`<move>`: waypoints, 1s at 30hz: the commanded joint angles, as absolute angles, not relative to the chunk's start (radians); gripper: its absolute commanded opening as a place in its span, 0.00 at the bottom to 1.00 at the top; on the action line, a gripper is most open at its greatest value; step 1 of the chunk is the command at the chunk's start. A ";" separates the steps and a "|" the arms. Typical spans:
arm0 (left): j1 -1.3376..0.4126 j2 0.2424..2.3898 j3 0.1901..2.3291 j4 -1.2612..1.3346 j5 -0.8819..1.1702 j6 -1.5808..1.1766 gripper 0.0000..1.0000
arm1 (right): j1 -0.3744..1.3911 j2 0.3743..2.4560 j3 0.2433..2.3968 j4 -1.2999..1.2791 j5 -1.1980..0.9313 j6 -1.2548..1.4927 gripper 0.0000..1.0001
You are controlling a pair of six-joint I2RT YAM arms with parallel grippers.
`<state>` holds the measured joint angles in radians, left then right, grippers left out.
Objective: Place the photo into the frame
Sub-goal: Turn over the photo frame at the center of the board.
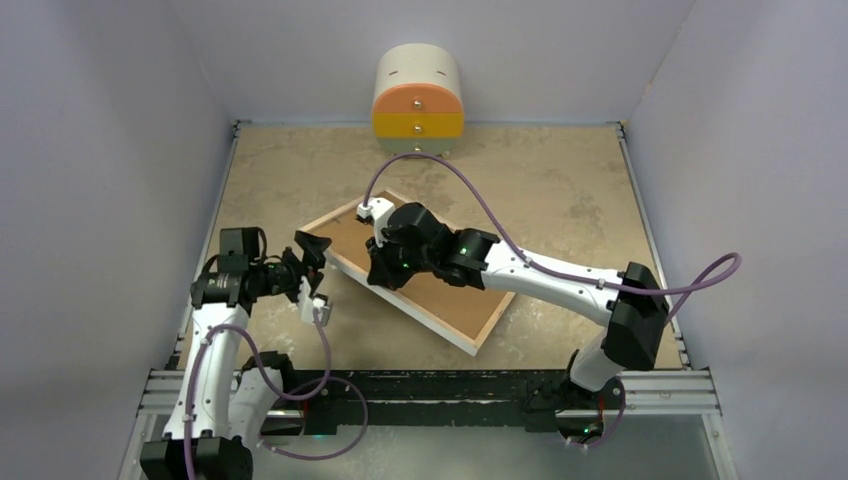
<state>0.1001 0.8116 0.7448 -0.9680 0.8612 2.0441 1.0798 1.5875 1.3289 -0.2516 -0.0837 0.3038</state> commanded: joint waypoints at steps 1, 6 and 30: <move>0.016 0.858 0.779 -0.810 0.843 2.090 0.82 | 1.074 1.583 1.438 -0.212 -0.176 0.324 0.00; 0.008 0.920 0.821 -0.806 0.820 2.087 0.74 | 1.065 1.589 1.474 -0.236 -0.186 0.325 0.00; -0.019 1.016 1.019 -0.811 0.897 1.887 0.25 | 1.202 1.537 1.594 -0.713 0.167 -0.045 0.83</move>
